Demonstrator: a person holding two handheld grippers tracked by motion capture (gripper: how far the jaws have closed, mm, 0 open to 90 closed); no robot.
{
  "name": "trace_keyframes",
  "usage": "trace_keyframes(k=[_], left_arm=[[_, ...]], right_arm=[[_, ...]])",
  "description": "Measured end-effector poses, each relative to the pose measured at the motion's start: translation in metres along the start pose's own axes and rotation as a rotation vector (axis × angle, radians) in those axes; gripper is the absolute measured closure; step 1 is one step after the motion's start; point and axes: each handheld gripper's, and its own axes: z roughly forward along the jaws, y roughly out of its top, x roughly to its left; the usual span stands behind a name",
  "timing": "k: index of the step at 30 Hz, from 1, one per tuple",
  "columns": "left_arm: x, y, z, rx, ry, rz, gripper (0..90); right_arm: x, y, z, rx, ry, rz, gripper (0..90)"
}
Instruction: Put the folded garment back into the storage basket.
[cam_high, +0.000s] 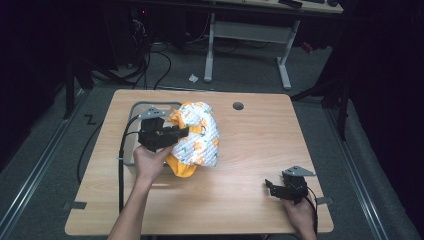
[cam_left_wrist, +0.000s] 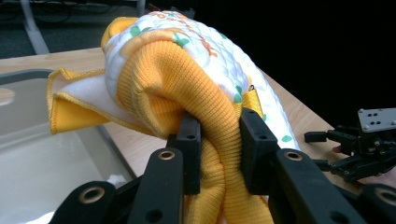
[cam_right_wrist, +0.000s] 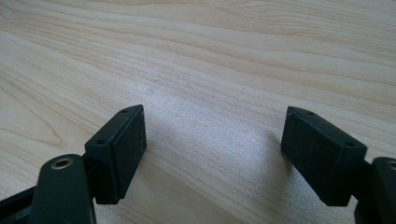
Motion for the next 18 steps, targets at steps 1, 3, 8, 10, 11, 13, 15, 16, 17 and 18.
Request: trace_keyframes(k=[1,3,8,10,11,13,15,16,17,18], left_arm=[[0.001,0.0,-0.001,0.0,0.003,0.0,72.4],[0.004,0.002,-0.005,-0.002,0.011,-0.001,72.4],[0.011,0.004,-0.013,-0.005,0.024,-0.007,72.5],[0.013,0.004,-0.015,-0.011,0.028,-0.009,72.5],[0.014,0.004,-0.016,-0.012,0.03,-0.01,72.5],[0.018,0.004,-0.018,-0.012,0.032,-0.015,72.4],[0.022,0.003,-0.019,-0.005,0.036,-0.019,72.4],[0.024,0.003,-0.02,-0.002,0.042,-0.023,72.5],[0.024,0.003,-0.02,-0.002,0.042,-0.023,72.5],[0.025,0.003,-0.021,0.0,0.047,-0.021,72.5]], right_arm=[[0.0,0.0,0.0,0.0,0.0,0.0,22.6],[0.0,0.0,0.0,0.0,0.0,0.0,22.6],[0.0,0.0,0.0,0.0,0.001,0.0,22.6],[0.0,0.0,0.0,0.0,0.001,0.0,22.6],[0.0,0.0,0.0,0.0,0.0,0.0,22.6],[0.0,0.0,0.0,0.0,0.001,-0.001,22.6],[0.0,0.0,0.0,0.0,0.0,0.0,22.6],[0.0,0.0,0.0,0.0,0.001,0.0,22.6],[0.0,0.0,0.0,0.0,0.001,0.0,22.6],[0.0,0.0,0.0,0.0,0.001,0.001,22.6]])
